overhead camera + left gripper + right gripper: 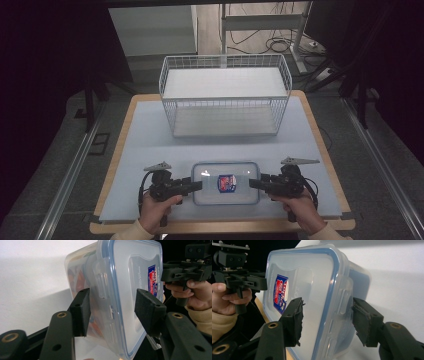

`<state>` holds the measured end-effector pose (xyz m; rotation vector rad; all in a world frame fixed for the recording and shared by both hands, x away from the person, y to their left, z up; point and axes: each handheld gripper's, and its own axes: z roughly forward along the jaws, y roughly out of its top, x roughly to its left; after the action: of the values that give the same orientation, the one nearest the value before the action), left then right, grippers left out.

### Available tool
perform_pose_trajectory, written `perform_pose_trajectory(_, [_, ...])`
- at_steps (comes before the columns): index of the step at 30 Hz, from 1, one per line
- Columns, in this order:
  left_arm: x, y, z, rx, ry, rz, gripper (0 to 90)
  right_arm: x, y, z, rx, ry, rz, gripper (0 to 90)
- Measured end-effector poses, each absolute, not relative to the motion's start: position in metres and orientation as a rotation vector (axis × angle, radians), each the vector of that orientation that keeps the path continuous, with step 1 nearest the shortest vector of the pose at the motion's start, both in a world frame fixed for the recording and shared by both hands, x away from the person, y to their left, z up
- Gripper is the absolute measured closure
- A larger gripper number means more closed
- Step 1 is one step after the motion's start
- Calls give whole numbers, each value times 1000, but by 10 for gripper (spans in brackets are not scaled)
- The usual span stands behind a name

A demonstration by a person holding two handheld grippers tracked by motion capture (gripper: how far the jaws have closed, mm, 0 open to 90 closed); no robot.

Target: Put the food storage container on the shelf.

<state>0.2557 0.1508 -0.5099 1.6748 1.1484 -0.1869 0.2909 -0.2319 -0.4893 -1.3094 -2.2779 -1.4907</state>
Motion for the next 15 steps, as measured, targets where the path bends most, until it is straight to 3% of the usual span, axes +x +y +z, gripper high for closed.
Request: perform_pose_trajectory(15, [252,149,-504,1693,1129,-109,484,289,-231,-485,-1305,-2297,-1517,469])
